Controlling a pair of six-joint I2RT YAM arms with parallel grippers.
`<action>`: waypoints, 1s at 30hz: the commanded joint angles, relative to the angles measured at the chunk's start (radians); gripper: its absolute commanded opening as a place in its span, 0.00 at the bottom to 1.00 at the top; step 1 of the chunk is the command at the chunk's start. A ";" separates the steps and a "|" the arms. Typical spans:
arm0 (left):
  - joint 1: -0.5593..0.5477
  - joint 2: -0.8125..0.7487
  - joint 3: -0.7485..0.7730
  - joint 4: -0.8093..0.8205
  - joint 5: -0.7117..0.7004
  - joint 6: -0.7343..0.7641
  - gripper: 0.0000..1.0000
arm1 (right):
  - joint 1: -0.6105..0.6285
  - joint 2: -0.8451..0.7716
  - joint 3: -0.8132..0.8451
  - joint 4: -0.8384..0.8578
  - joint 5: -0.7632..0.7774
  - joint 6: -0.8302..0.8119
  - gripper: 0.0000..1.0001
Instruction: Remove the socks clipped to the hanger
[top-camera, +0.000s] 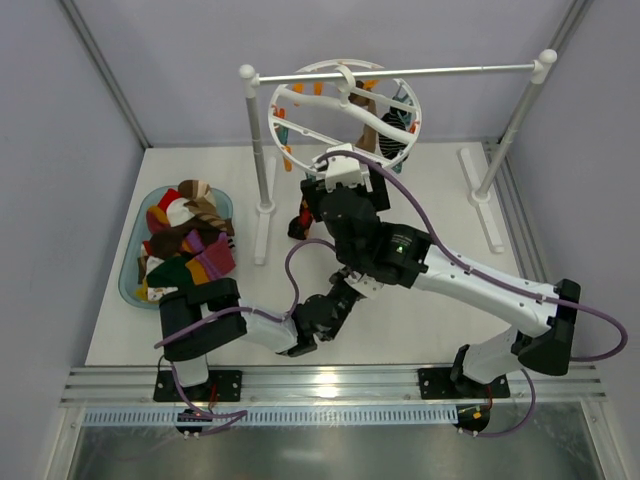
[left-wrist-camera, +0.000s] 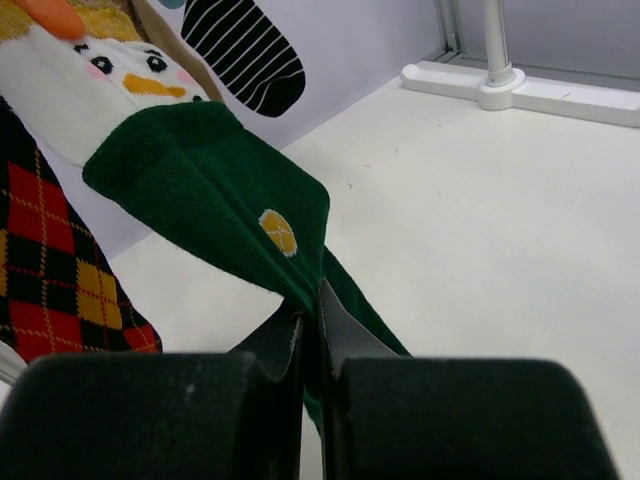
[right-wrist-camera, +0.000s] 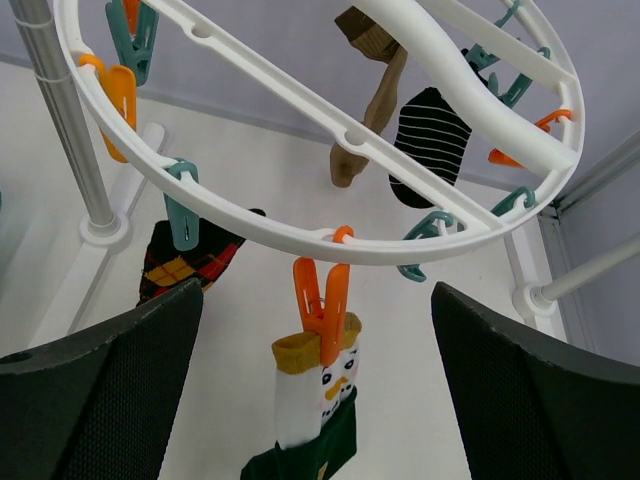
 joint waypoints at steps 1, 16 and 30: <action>-0.028 -0.002 0.012 0.219 0.037 0.059 0.00 | 0.014 0.067 0.102 -0.129 0.071 0.057 0.95; -0.058 -0.017 -0.010 0.221 0.031 0.087 0.00 | 0.022 0.245 0.183 -0.362 0.295 0.267 0.82; -0.076 -0.013 -0.008 0.221 0.032 0.104 0.00 | 0.005 0.281 0.165 -0.391 0.320 0.319 0.60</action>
